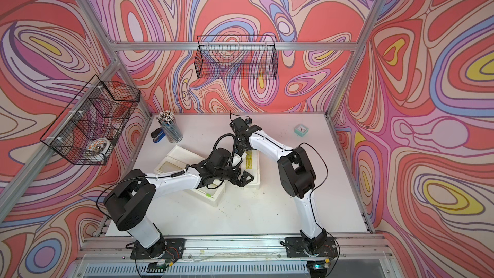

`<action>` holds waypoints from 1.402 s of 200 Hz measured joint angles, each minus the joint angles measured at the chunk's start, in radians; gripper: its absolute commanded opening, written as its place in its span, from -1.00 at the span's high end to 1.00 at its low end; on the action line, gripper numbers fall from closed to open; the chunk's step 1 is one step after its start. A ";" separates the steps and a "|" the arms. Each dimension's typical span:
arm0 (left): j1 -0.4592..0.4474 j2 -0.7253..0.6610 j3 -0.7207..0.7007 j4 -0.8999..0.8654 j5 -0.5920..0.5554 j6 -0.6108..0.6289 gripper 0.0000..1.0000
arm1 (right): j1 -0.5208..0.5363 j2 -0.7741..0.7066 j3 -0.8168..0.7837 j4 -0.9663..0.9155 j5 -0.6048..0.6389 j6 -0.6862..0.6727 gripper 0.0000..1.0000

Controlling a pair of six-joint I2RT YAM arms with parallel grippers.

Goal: Put plastic wrap rolls into dispensers
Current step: Close the lid on the plastic wrap cutting box.

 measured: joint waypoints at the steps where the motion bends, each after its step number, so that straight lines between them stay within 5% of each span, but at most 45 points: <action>1: 0.000 0.000 0.000 0.000 0.000 0.000 -0.91 | 0.000 0.000 0.000 0.000 0.000 0.001 -0.61; 117: 0.005 -0.012 0.002 -0.025 0.000 0.051 -0.93 | -0.003 -0.004 0.000 -0.032 0.053 0.077 -0.60; 280: 0.032 0.035 0.066 -0.060 0.016 0.036 -0.49 | -0.023 -0.002 -0.053 0.047 0.059 0.072 -0.80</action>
